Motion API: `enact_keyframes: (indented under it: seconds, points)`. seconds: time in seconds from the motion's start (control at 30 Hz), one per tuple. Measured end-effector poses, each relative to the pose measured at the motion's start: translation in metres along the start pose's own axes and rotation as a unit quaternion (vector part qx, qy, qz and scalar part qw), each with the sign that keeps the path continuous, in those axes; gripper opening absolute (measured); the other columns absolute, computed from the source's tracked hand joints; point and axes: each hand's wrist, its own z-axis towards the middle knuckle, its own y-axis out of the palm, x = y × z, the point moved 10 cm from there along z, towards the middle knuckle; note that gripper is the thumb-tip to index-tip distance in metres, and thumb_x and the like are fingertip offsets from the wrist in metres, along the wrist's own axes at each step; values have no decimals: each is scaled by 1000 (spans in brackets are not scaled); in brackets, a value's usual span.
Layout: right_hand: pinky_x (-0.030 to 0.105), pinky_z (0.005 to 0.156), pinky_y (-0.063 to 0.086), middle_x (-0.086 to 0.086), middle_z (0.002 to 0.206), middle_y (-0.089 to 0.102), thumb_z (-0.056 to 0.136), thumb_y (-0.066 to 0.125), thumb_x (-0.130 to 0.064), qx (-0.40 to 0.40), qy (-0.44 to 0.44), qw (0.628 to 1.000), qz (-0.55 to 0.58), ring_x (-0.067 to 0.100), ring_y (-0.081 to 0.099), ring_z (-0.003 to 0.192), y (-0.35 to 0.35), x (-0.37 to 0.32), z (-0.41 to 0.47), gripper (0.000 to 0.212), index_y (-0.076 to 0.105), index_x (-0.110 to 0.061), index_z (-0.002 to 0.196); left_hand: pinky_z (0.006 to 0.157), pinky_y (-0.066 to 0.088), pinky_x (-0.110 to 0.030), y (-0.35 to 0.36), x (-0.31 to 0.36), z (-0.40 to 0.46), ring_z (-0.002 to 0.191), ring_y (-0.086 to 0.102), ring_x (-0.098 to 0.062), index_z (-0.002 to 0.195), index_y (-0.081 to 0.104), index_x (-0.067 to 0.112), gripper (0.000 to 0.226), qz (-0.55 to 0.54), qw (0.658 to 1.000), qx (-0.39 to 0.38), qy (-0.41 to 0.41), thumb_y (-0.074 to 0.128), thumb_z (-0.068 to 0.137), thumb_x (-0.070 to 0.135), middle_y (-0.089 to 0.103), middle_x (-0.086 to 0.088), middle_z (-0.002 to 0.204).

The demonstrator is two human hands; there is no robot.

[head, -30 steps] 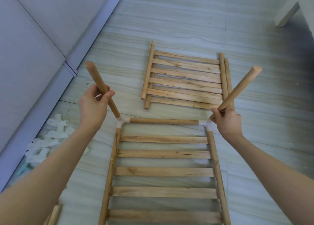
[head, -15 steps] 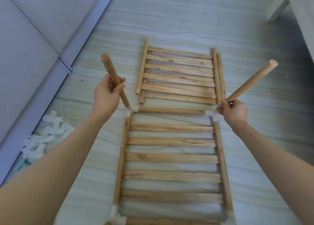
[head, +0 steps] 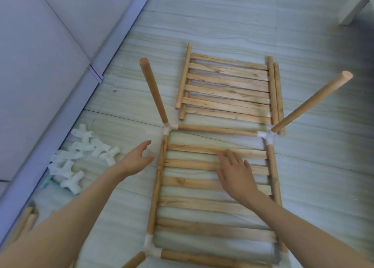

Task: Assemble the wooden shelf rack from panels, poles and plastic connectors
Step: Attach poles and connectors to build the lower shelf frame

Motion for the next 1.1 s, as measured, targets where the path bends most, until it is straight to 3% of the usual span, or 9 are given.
enact_keyframes:
  seconds: [0.17, 0.27, 0.33, 0.47, 0.53, 0.6, 0.77, 0.93, 1.1]
  points:
    - [65, 108, -3, -2, 153, -28, 95, 30, -54, -170, -125, 974, -82, 31, -25, 140, 76, -85, -28, 68, -9, -36, 148, 116, 13, -31, 25, -47, -26, 145, 7, -19, 150, 7, 17, 66, 158, 986, -55, 19, 47, 97, 25, 4, -7, 158]
    - [70, 104, -6, -1, 148, -37, 93, 29, -59, -187, -104, 967, -136, 37, -33, 135, 90, -95, -26, 75, -21, -36, 144, 117, 10, -40, 35, -73, -34, 145, -8, -22, 150, -1, 21, 66, 270, 960, -77, 16, 41, 99, 29, -12, -4, 157]
    - [70, 105, -4, 1, 149, -36, 95, 30, -57, -190, -92, 966, -148, 37, -33, 135, 88, -96, -20, 76, -24, -35, 143, 117, 10, -34, 34, -77, -37, 146, -5, -23, 151, 6, 20, 62, 261, 963, -63, 37, 41, 99, 25, -9, -4, 158]
    - [68, 106, 1, 1, 152, -32, 95, 33, -54, -205, -87, 963, -150, 38, -29, 137, 81, -97, -9, 76, -23, -35, 144, 100, 38, -36, -15, -57, -46, 124, 43, -29, 139, 42, 11, 46, 178, 967, 144, 109, 44, 93, 5, 41, -13, 138]
    - [67, 107, 3, 0, 152, -31, 96, 34, -52, -208, -89, 962, -152, 38, -28, 138, 81, -99, -8, 76, -23, -36, 143, 85, 44, -41, -51, -54, -52, 109, 48, -32, 132, 48, 8, 43, 194, 938, 272, 91, 50, 89, 2, 47, -15, 124]
    - [67, 108, 5, 1, 153, -30, 96, 35, -50, -208, -91, 961, -159, 38, -28, 138, 79, -99, -8, 77, -23, -36, 144, 86, 41, -41, -73, -59, -48, 112, 43, -34, 132, 46, 7, 45, 210, 921, 324, 50, 56, 88, 6, 43, -18, 127]
    - [64, 109, 12, 2, 154, -27, 95, 38, -49, -228, -94, 953, -178, 39, -23, 139, 75, -103, -6, 77, -19, -36, 145, 96, 36, -40, -73, -79, -18, 121, 33, -33, 137, 38, 8, 49, 231, 943, 240, 6, 54, 93, 22, 37, -16, 135]
    - [60, 112, 10, 0, 154, -27, 94, 39, -53, -281, -87, 942, -164, 37, -24, 140, 75, -102, -4, 78, -17, -36, 146, 89, 40, -37, -48, -94, -11, 111, 38, -31, 125, 46, 10, 34, 254, 954, 154, -31, 54, 92, 14, 39, -12, 128]
    - [44, 117, 6, 6, 157, -16, 97, 39, -43, -301, -86, 947, -73, 28, -10, 145, 61, -97, -17, 73, -14, -36, 147, 97, 35, -33, -62, -86, -28, 120, 47, -34, 129, 49, 1, 43, 82, 978, 181, -69, 59, 90, 17, 49, -19, 132]
